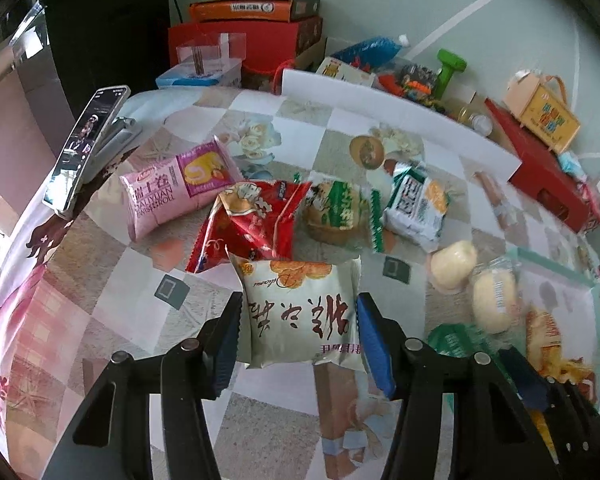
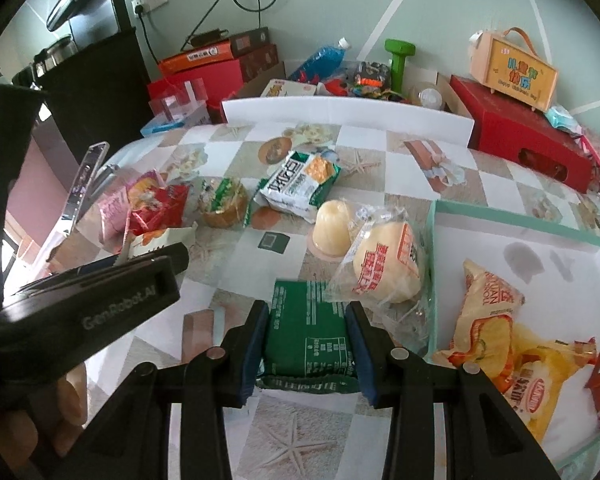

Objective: Organize snacks
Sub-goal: 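Close the right gripper on the green pack while the left grasps the white printed bag, then lift the green pack and white bag off the table with both grippers, then carry both packs over the white tray and open both grippers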

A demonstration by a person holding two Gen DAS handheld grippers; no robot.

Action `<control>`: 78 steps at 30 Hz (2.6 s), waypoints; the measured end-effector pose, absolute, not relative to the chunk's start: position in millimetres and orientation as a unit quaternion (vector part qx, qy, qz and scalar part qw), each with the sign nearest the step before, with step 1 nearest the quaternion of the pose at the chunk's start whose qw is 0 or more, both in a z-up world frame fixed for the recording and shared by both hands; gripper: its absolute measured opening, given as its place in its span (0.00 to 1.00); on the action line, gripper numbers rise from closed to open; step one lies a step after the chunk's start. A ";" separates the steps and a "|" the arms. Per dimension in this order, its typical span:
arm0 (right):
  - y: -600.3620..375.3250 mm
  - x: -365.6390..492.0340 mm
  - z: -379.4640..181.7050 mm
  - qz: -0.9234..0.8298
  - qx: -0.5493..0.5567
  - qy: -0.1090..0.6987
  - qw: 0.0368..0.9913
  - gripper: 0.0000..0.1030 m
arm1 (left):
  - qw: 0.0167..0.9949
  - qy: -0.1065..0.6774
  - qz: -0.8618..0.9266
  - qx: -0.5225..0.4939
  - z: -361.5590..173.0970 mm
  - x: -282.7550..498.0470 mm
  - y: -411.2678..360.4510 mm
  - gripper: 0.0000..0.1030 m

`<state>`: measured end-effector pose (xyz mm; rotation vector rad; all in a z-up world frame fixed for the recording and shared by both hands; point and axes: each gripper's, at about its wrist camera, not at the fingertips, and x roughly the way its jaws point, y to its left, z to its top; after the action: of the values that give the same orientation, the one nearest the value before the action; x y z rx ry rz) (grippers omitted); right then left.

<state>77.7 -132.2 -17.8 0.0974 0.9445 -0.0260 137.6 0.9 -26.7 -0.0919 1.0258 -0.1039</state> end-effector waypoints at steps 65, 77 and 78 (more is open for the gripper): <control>-123.8 51.3 0.6 0.016 0.040 0.467 0.883 0.41 | 0.860 0.505 -0.049 -0.055 -33.1 106.2 19.1 0.55; -221.5 25.4 27.0 -0.115 0.115 0.423 0.891 0.41 | 0.884 0.449 -0.124 -0.045 13.5 97.0 -35.5 0.55; -231.5 22.3 28.7 -0.128 0.122 0.421 0.890 0.41 | 0.884 0.447 -0.132 -0.041 15.3 95.8 -41.7 0.55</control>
<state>22.3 -231.5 28.7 0.2536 0.8733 -0.2661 95.8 -41.7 15.3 -0.0857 0.9314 -0.2739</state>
